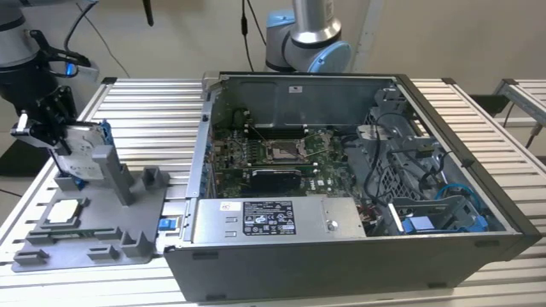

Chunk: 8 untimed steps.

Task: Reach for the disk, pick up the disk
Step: 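Pick up the disk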

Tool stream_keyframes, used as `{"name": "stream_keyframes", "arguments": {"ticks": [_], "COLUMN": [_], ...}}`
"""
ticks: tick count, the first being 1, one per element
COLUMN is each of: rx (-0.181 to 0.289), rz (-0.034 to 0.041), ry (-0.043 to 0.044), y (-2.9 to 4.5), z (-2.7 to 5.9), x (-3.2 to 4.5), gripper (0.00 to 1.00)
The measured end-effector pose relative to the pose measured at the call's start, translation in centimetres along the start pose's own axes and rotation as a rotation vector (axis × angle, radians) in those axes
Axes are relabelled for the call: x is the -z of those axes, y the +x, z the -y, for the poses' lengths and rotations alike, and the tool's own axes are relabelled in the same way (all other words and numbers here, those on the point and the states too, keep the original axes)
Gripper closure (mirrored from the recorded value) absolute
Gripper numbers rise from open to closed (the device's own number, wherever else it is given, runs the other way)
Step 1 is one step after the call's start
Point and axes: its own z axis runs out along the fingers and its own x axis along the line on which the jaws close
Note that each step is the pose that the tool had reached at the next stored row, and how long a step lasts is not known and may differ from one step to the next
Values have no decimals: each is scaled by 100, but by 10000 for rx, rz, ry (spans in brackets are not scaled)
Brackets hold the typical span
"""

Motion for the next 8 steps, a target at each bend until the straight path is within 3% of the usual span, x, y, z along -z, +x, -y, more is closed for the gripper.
{"name": "stream_keyframes", "arguments": {"ticks": [8], "rx": [4], "rz": [0], "ry": [1], "y": [0], "z": [-3], "x": [230], "gripper": [100]}}
